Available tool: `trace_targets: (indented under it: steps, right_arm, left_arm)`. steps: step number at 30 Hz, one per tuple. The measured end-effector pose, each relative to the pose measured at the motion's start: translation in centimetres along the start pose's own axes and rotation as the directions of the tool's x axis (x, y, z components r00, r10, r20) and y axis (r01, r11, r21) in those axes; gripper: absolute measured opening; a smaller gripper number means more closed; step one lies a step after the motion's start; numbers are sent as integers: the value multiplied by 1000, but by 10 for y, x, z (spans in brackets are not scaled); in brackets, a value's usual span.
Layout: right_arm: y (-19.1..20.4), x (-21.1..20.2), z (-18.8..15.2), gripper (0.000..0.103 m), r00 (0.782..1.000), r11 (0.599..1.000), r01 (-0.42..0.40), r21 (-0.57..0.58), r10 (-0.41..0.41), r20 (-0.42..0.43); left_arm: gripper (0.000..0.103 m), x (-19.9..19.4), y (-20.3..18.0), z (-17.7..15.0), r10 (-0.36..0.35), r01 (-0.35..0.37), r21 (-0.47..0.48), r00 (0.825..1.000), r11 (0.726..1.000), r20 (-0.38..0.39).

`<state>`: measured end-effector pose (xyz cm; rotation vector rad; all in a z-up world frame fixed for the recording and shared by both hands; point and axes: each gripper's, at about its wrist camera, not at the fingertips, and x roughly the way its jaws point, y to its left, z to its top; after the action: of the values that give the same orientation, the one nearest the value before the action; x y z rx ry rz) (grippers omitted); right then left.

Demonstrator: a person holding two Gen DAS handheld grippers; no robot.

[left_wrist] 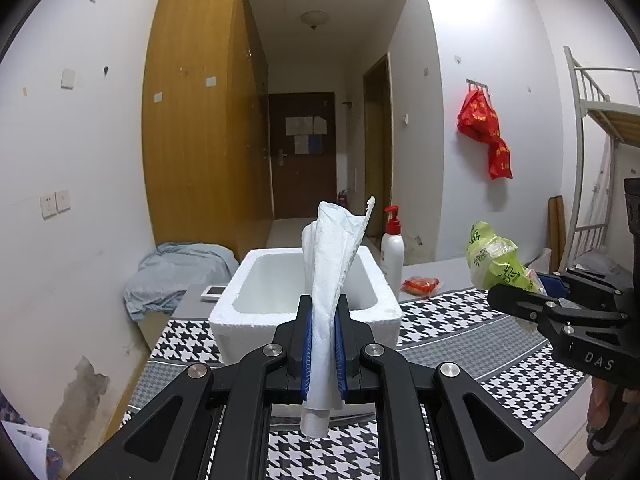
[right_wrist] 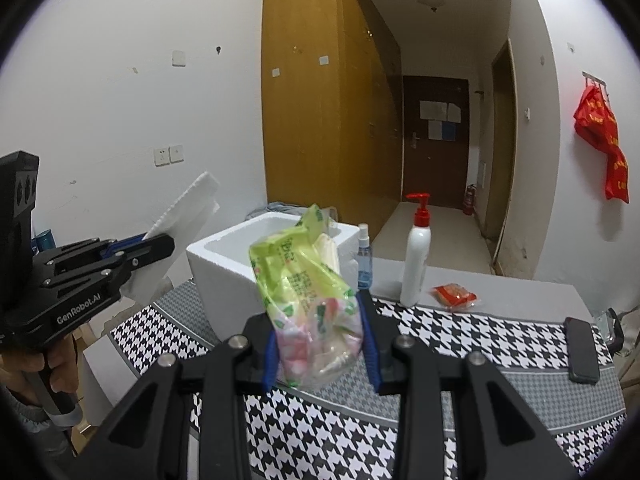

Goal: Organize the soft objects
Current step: 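Carry the tissue and snack bag with both tools toward the foam box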

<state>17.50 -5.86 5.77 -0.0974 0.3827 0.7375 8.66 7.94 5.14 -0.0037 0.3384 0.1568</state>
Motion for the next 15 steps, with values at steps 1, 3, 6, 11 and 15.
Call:
trace_targets:
  steps: [1, 3, 6, 11, 15]
  right_arm:
    - [2, 2, 1, 39, 1000, 1000, -4, -5, 4, 0]
    - [4, 5, 4, 39, 1000, 1000, -13, -7, 13, 0]
    - [6, 8, 9, 39, 1000, 1000, -21, -11, 21, 4]
    - [12, 11, 17, 39, 1000, 999, -27, -23, 27, 13]
    - [16, 14, 23, 39, 999, 999, -35, -29, 35, 15]
  left_arm:
    - [11, 1, 0, 1, -1, 1, 1, 1000, 1000, 0]
    - [11, 2, 0, 2, 0, 0, 3, 1000, 1000, -2]
    - [11, 4, 2, 5, 5, -5, 10, 1000, 1000, -6]
    - [11, 9, 12, 10, 14, -14, -2, 1000, 1000, -12]
    - [11, 13, 16, 13, 23, -23, -1, 999, 1000, -23]
